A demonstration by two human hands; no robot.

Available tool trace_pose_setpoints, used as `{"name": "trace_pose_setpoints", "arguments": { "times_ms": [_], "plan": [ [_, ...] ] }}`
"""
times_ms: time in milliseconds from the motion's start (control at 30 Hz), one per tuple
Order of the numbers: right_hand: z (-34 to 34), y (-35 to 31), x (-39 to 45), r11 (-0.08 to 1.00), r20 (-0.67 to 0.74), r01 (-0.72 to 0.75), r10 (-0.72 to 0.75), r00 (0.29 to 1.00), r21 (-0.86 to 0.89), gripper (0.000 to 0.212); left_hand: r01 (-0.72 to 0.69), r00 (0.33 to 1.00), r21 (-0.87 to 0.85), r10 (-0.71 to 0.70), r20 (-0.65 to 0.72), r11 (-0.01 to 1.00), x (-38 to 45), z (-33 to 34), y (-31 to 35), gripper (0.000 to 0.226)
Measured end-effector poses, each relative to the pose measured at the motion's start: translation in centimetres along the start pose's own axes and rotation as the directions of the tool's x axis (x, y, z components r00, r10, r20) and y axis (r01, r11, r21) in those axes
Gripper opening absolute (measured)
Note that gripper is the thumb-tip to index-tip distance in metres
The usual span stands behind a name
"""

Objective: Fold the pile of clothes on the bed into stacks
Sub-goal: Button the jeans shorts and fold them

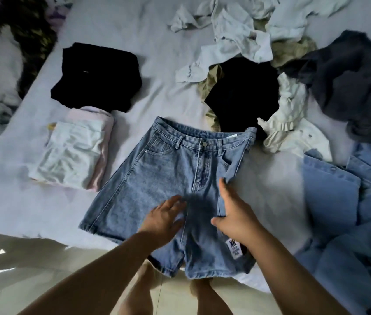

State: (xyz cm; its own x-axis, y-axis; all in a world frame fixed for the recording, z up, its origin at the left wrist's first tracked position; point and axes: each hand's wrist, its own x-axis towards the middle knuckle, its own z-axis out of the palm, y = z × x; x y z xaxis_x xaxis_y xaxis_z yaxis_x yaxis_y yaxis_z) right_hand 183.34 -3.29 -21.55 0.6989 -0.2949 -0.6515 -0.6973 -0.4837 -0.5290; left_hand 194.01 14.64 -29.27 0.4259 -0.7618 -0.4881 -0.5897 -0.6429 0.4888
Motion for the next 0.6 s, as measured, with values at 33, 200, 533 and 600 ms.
{"name": "trace_pose_setpoints", "arguments": {
  "times_ms": [33, 200, 533, 600],
  "plan": [
    [0.3, -1.5, 0.0, 1.000, -0.004, 0.010, -0.010, 1.000, 0.002, 0.096, 0.035, 0.998, -0.065, -0.038, -0.050, 0.997, -0.4, -1.3, -0.7, 0.080],
    [3.9, -9.2, 2.3, 0.997, -0.059, 0.081, -0.080, 0.995, 0.001, 0.095, 0.191, 0.920, -0.393, -0.304, -0.246, 0.899, -2.2, -7.7, -6.1, 0.037],
    [13.7, -19.1, 8.1, 0.970, 0.089, 0.196, -0.210, 0.974, 0.142, 0.086, 0.263, 0.907, -0.481, -0.385, -0.174, 0.836, -4.1, -12.5, -16.2, 0.030],
    [14.5, -18.6, 8.7, 0.966, -0.024, 0.226, -0.225, 0.974, 0.124, 0.073, 0.247, 0.912, -0.474, -0.367, -0.180, 0.845, -3.9, -12.5, -17.3, 0.031]
  ]
}}
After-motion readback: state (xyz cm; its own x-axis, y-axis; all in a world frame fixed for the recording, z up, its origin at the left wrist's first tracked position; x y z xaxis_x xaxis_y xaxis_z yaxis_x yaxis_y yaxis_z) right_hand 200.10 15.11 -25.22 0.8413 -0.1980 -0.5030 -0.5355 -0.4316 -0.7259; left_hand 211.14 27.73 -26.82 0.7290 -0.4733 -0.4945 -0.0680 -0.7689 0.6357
